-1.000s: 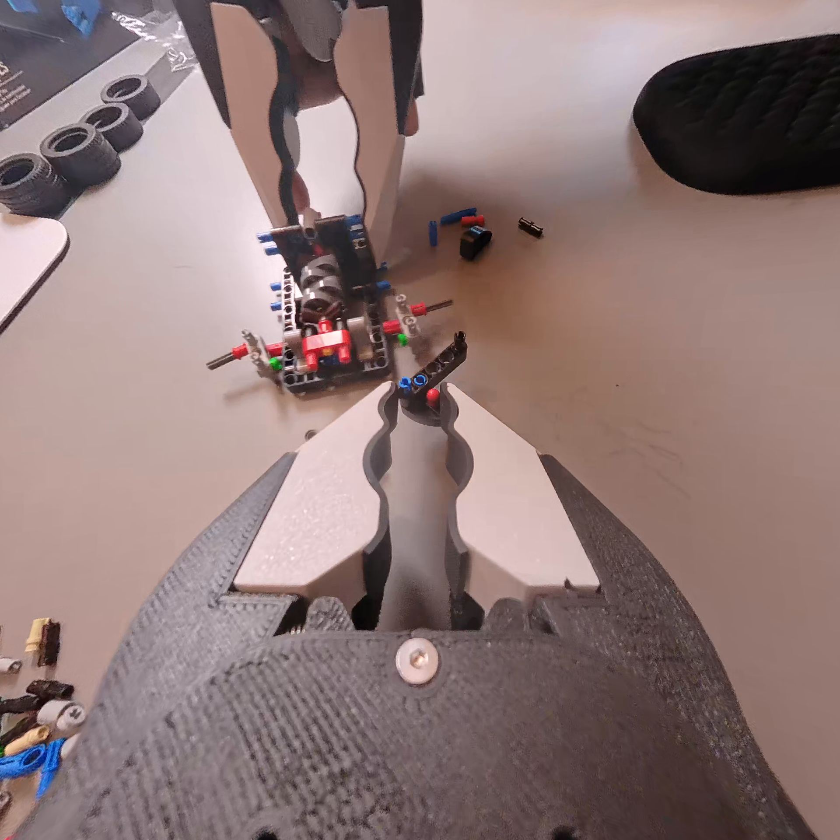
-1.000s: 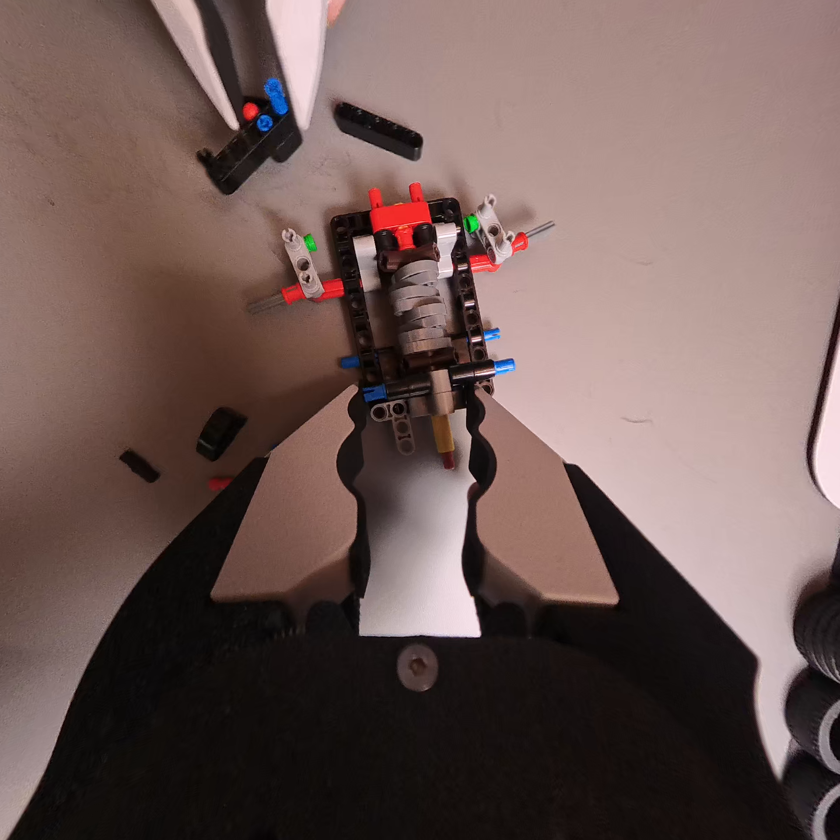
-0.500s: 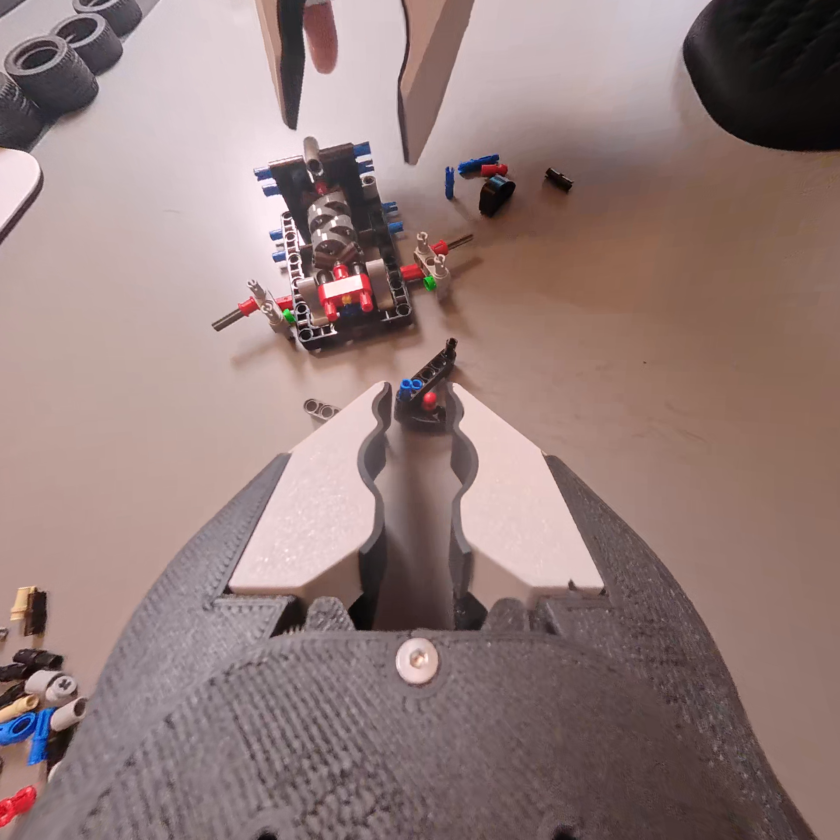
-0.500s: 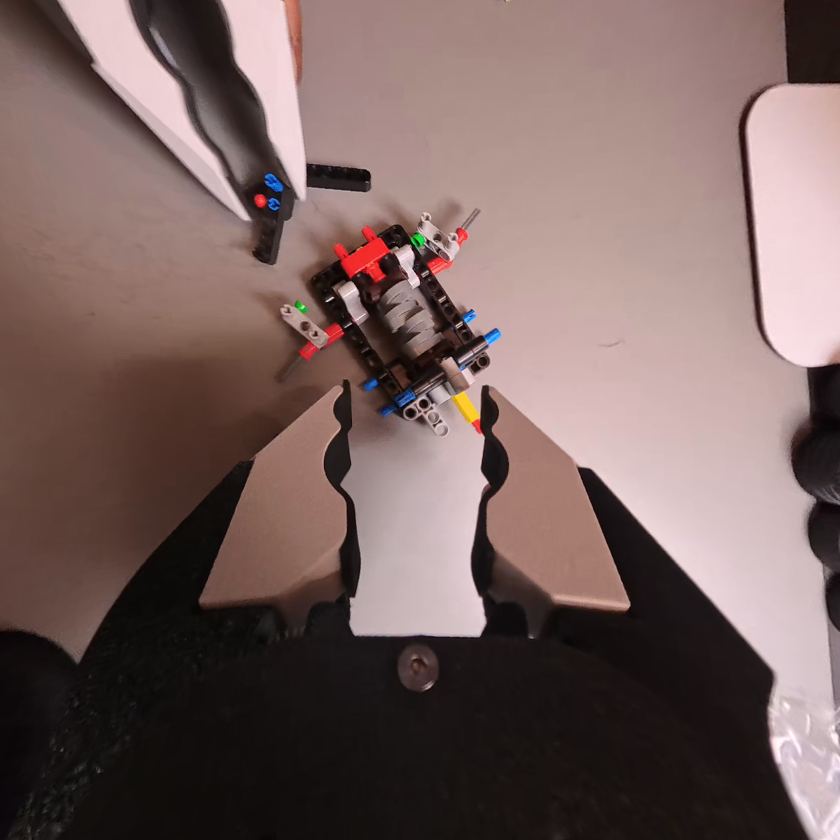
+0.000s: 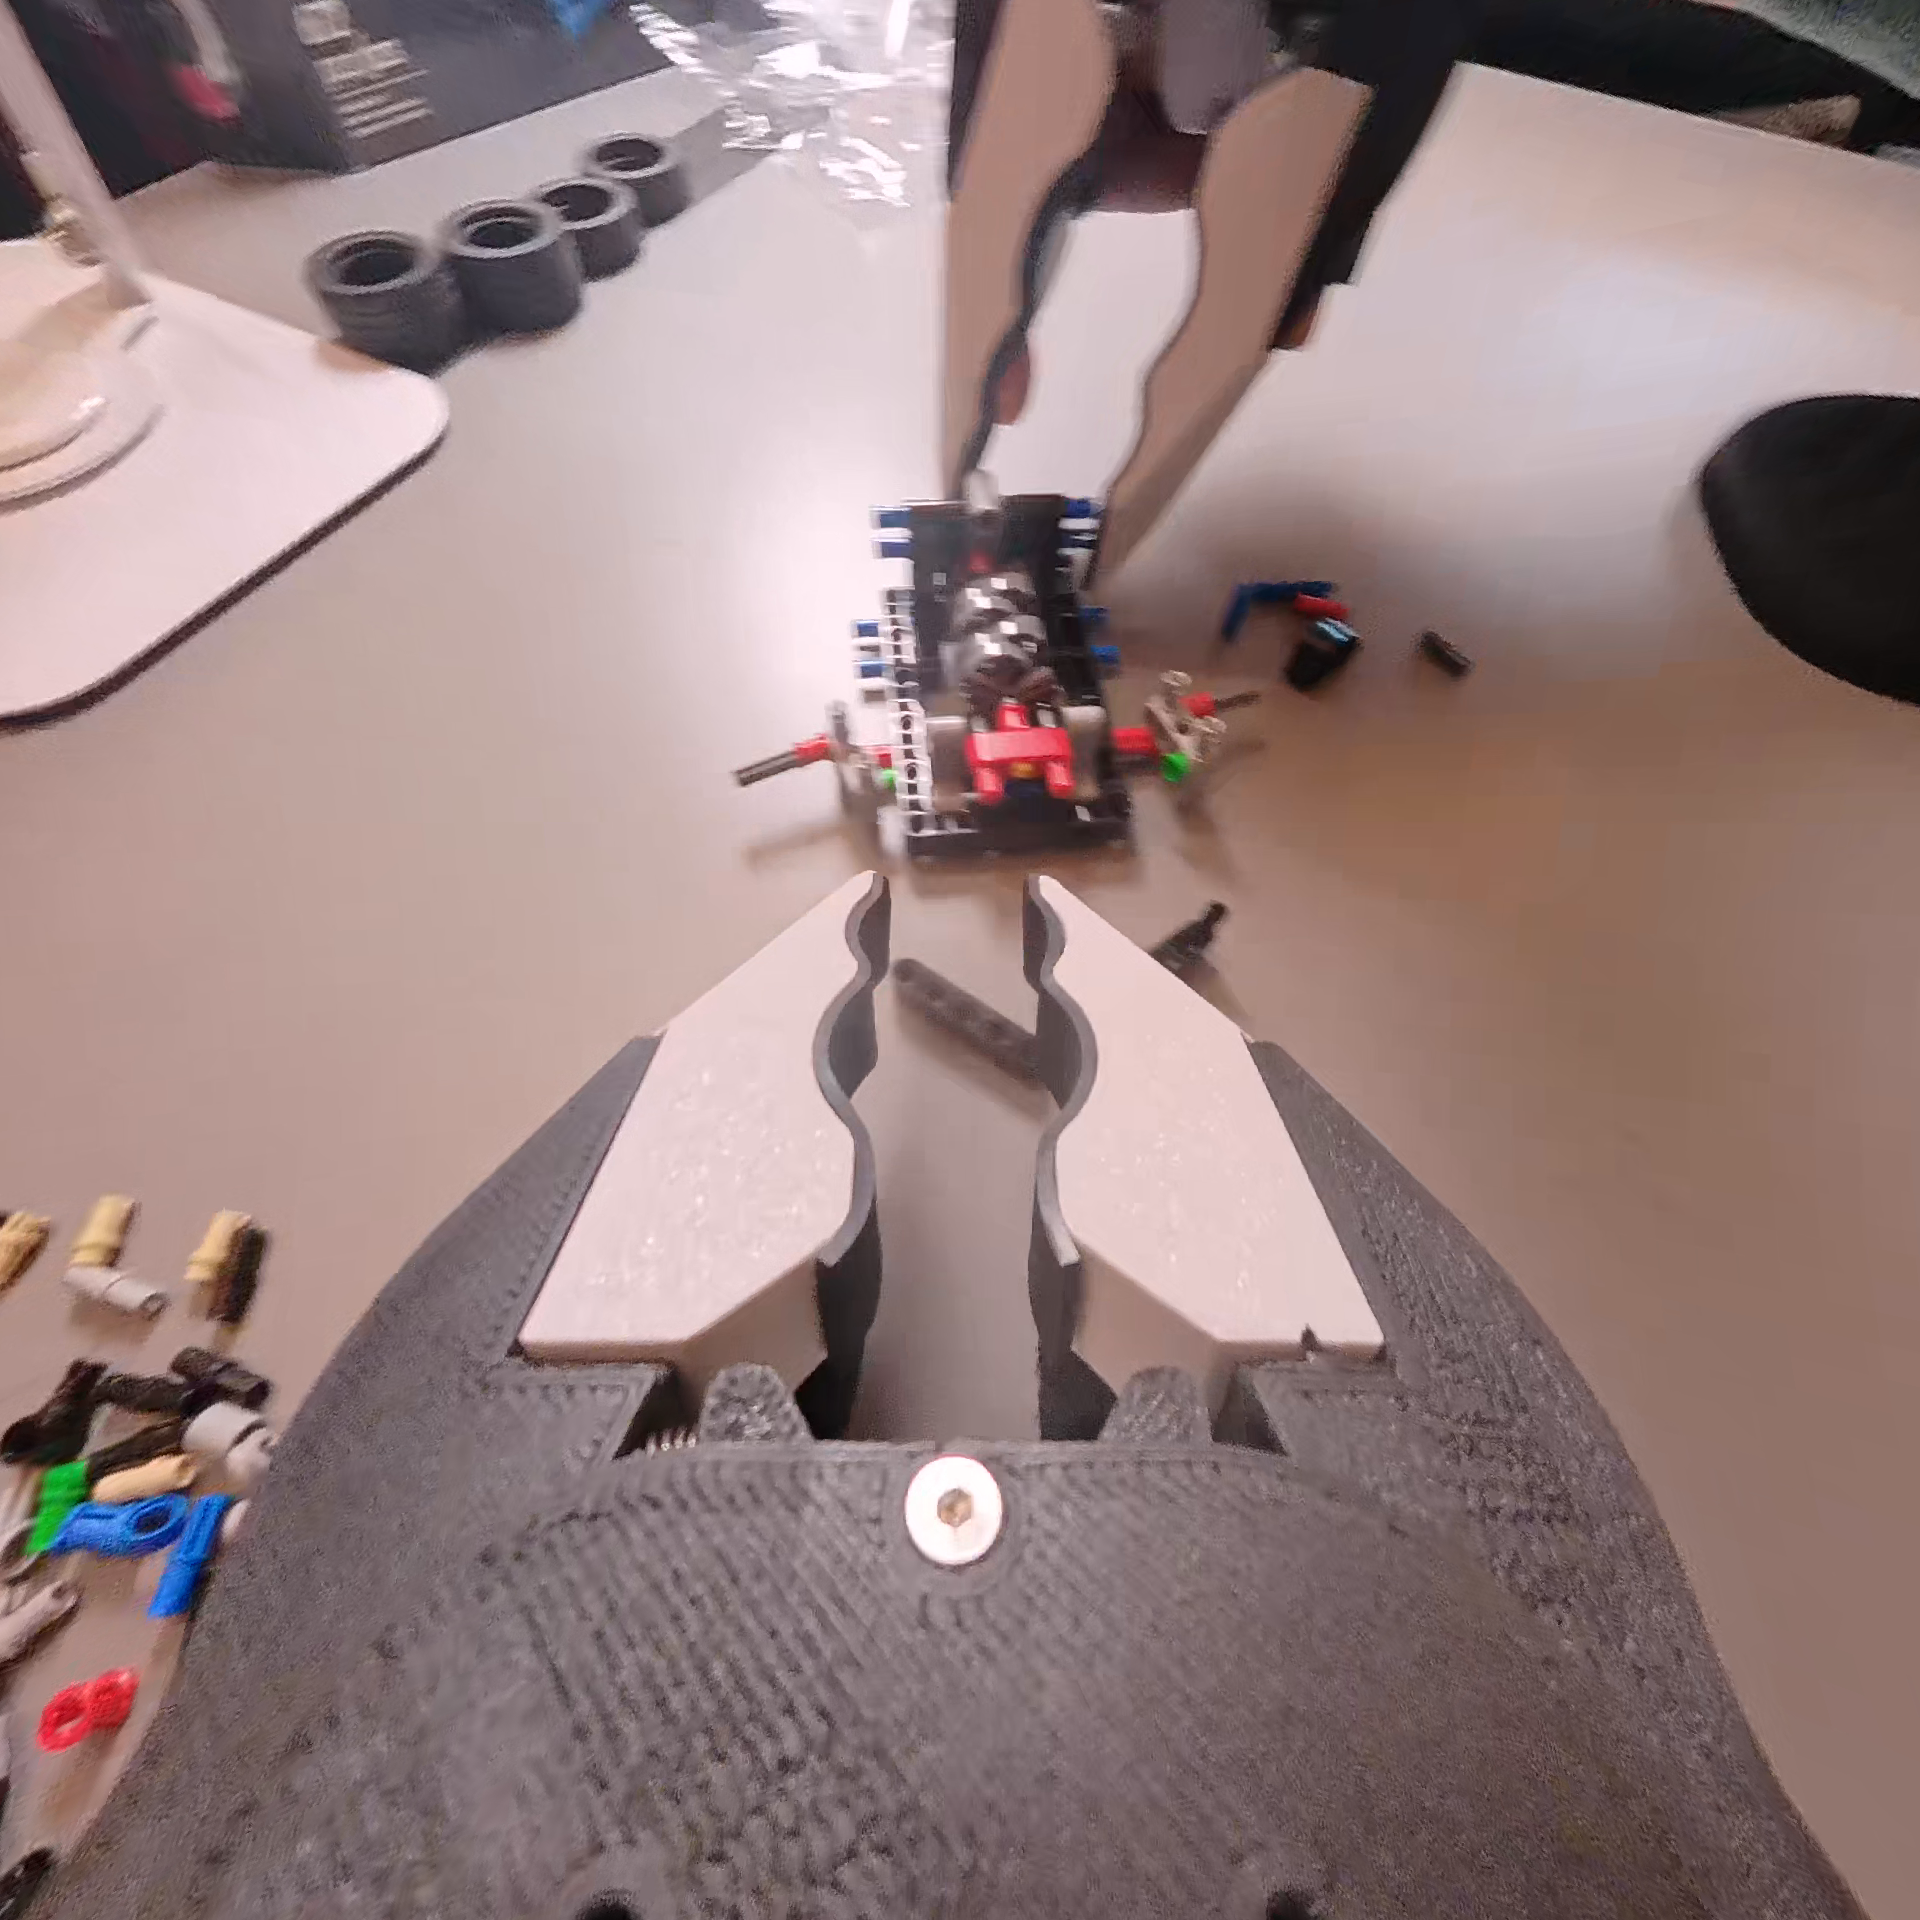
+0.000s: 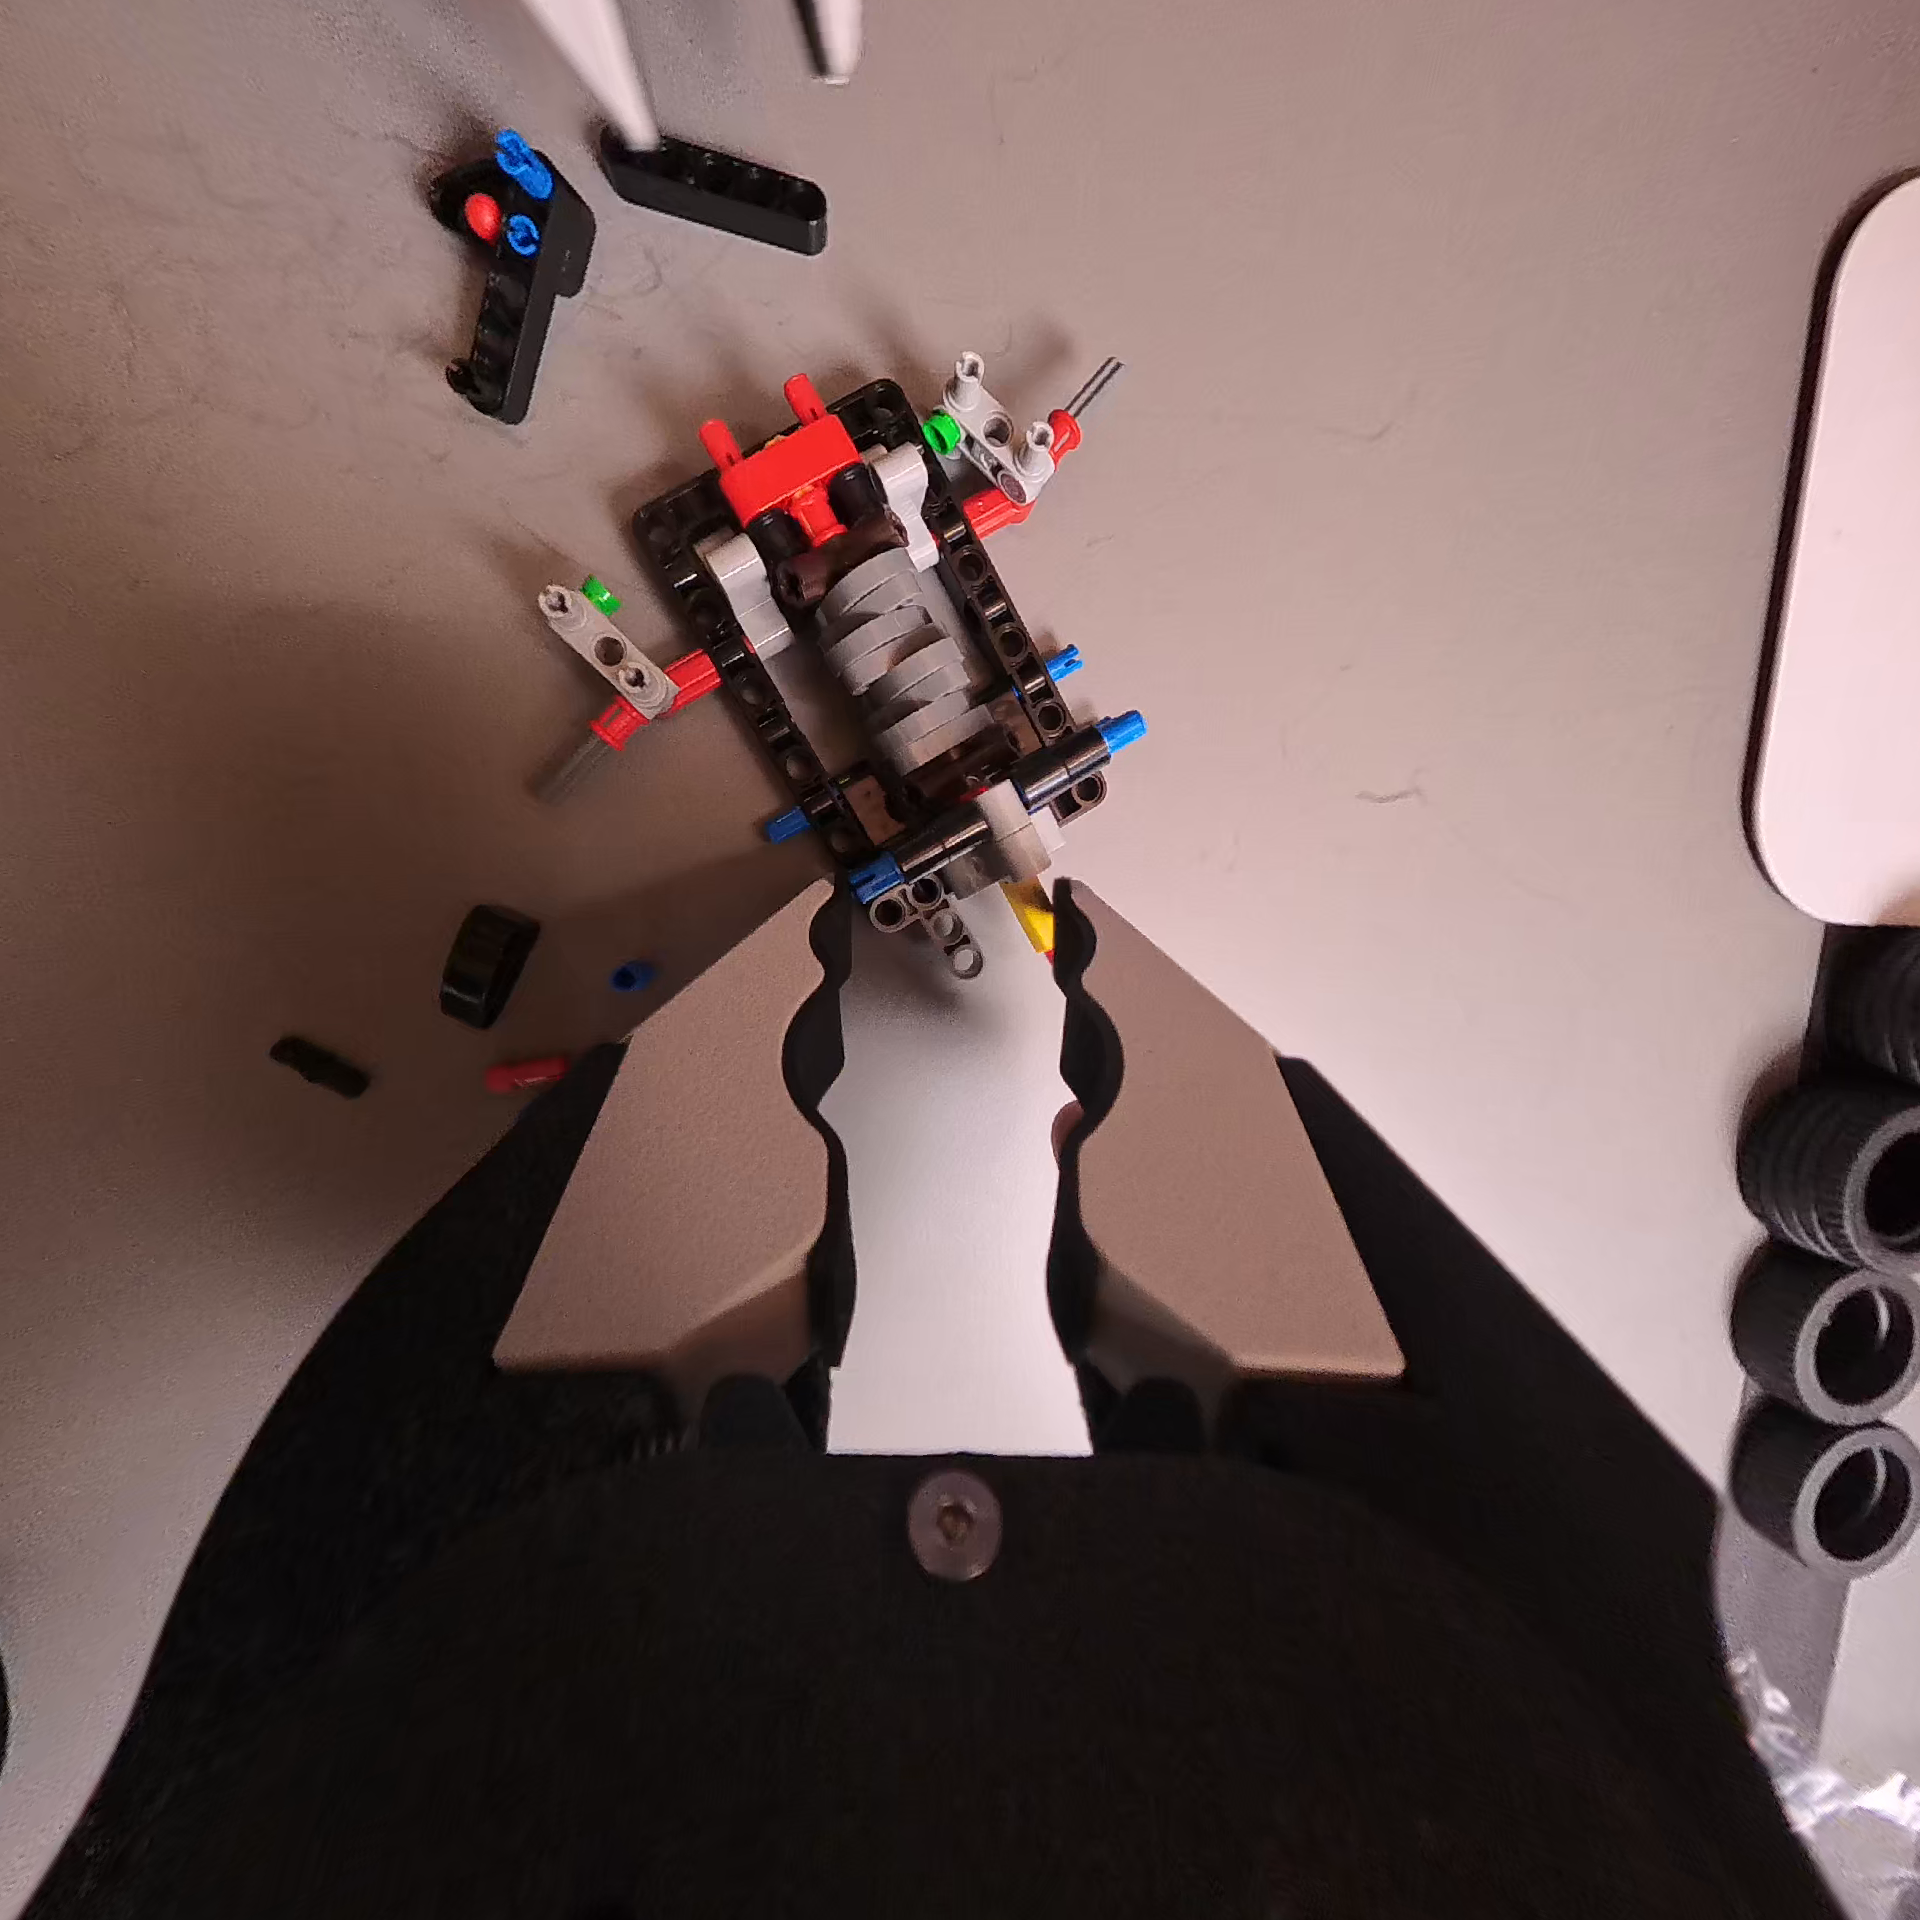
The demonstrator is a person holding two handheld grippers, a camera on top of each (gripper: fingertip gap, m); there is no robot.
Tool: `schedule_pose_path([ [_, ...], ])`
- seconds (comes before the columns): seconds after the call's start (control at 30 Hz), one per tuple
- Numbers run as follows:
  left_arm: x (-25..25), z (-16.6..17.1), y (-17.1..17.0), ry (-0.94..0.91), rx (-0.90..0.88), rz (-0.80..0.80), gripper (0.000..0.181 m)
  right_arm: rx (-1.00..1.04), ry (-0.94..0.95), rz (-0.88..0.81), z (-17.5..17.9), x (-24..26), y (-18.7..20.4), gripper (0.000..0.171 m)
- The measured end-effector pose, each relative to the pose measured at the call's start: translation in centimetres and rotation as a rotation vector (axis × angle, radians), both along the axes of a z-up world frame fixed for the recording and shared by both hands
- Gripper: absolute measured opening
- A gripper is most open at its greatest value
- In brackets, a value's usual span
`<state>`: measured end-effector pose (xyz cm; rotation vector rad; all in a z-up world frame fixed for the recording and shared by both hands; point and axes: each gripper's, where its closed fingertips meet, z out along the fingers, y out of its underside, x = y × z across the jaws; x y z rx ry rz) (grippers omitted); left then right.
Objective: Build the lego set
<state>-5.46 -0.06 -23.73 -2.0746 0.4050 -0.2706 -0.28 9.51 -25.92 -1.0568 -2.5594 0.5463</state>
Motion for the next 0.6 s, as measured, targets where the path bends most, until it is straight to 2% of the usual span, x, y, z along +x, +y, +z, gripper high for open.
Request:
schedule_pose_path([
  [0.13,-1.5,-0.5,2.2,-0.002,-0.042,0.070,0.024,0.013,-0.019,0.055,0.0,-0.4,-0.1,0.035],
  [0.27,-1.1,-1.3,3.8,0.029,-0.083,0.056,0.030,0.041,-0.033,0.100,-0.1,-0.8,-0.2,0.035],
  [0.4,-0.9,-2.0,4.4,0.044,-0.112,0.041,0.030,0.048,-0.037,0.150,-0.1,-1.0,-0.2,0.035],
  [0.53,-1.2,-2.3,3.9,0.068,-0.114,0.023,0.013,0.051,-0.036,0.195,-0.2,-1.3,-0.2,0.035],
  [0.6,-1.2,-2.3,3.7,0.070,-0.106,0.005,0.011,0.054,-0.039,0.215,-0.2,-1.4,-0.2,0.035],
])
